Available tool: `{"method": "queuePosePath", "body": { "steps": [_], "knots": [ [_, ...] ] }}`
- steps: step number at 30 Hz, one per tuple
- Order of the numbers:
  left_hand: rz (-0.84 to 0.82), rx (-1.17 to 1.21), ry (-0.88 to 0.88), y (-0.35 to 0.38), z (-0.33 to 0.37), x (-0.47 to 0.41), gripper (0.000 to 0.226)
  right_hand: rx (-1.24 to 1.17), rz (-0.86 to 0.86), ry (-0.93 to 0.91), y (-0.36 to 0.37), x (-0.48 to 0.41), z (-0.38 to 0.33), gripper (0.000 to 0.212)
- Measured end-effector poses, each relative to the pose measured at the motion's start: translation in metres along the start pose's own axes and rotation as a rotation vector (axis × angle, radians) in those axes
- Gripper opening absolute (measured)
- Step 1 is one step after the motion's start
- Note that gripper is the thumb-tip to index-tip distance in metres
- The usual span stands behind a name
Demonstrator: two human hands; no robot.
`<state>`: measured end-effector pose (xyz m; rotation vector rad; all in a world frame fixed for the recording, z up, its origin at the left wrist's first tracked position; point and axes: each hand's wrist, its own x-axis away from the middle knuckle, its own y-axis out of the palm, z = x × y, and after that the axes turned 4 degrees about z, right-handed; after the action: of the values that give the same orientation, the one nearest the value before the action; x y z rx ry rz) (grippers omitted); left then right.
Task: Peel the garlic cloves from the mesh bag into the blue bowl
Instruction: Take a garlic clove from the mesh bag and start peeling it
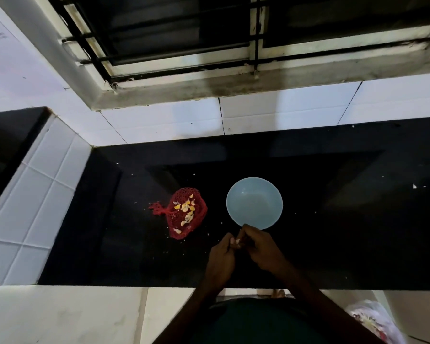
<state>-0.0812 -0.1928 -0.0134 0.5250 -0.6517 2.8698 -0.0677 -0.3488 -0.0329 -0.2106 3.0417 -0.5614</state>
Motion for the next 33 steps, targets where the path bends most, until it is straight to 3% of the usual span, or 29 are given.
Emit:
{"method": "queuePosePath", "body": {
  "steps": [7, 13, 16, 20, 28, 33],
  "knots": [
    [-0.041, 0.322, -0.311, -0.029, -0.019, -0.018, 0.029, 0.070, 0.037, 0.016, 0.035, -0.007, -0.014, 0.029],
    [-0.092, 0.312, -0.209, -0.052, -0.034, -0.027, 0.028, 0.020, 0.110, 0.148, 0.045, -0.008, -0.011, 0.010],
    [-0.108, 0.252, -0.140, -0.061, -0.041, -0.032, 0.020, 0.161, 0.138, 0.114, 0.048, -0.009, -0.007, 0.006],
    [-0.075, 0.258, -0.085, -0.068, -0.043, -0.035, 0.008, 0.272, 0.115, 0.102, 0.057, -0.017, -0.005, 0.019],
    [-0.002, 0.327, -0.157, -0.078, -0.041, -0.033, 0.013, 0.228, 0.136, 0.115, 0.064, -0.025, -0.010, 0.004],
    [0.025, 0.311, -0.127, -0.079, -0.037, -0.026, 0.013, 0.094, 0.101, 0.203, 0.069, -0.029, -0.023, 0.026]
  ]
}}
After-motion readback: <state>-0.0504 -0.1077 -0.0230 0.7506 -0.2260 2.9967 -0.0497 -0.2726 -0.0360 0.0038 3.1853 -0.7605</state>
